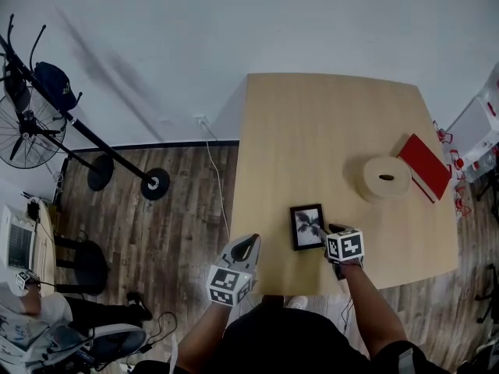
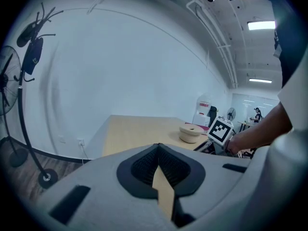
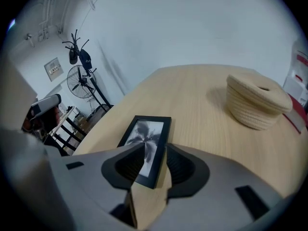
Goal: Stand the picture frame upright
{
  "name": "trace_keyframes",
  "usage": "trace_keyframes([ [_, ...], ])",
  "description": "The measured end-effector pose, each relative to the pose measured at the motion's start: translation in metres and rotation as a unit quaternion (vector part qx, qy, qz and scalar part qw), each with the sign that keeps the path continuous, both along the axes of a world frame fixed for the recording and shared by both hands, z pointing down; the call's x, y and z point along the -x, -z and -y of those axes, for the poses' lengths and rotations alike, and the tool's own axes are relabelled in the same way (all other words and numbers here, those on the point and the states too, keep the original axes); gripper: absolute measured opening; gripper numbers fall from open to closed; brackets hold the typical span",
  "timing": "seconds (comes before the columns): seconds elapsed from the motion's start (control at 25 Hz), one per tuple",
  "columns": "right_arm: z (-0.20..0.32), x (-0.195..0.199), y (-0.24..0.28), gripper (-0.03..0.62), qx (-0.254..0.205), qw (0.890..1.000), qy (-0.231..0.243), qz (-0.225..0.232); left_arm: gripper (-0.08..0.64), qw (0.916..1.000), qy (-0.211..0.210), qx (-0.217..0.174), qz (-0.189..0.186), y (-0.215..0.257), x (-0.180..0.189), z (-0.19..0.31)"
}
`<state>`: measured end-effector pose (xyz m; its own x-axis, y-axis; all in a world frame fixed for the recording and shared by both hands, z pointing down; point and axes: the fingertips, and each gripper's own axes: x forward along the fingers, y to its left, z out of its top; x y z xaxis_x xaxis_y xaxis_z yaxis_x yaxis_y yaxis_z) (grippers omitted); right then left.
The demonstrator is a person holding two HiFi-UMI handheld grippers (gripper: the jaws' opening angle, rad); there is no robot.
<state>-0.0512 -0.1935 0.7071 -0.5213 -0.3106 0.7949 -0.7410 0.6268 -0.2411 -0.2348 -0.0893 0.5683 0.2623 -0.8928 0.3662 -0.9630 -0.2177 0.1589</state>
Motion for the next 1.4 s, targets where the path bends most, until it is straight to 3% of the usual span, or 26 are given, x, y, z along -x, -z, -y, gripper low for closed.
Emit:
trace_keyframes([
  [0.24, 0.01, 0.007, -0.015, 0.129, 0.02, 0.999, 0.0, -0.028, -0.005, 0.9999, -0.004, 0.008, -0.004, -0.006, 0.004, 0.003],
  [0.72, 0.014, 0.015, -0.036, 0.127, 0.061, 0.997, -0.022, -0.042, -0.005, 0.9996, -0.023, 0.012, -0.014, -0.015, 0.008, 0.018],
  [0.92, 0.016, 0.014, -0.036, 0.098, 0.065, 0.996, -0.036, -0.04, -0.005, 0.9991, -0.031, 0.017, -0.025, -0.02, 0.005, 0.023],
  [1.16, 0.019, 0.013, -0.033, 0.067, 0.055, 0.997, -0.049, -0.039, -0.005, 0.9982, -0.049, 0.015, -0.03, -0.019, 0.0, 0.033],
  [1.4, 0.023, 0.014, -0.014, 0.066, 0.009, 0.998, -0.044, -0.043, -0.005, 0.9978, -0.055, 0.016, -0.032, -0.02, 0.002, 0.034],
])
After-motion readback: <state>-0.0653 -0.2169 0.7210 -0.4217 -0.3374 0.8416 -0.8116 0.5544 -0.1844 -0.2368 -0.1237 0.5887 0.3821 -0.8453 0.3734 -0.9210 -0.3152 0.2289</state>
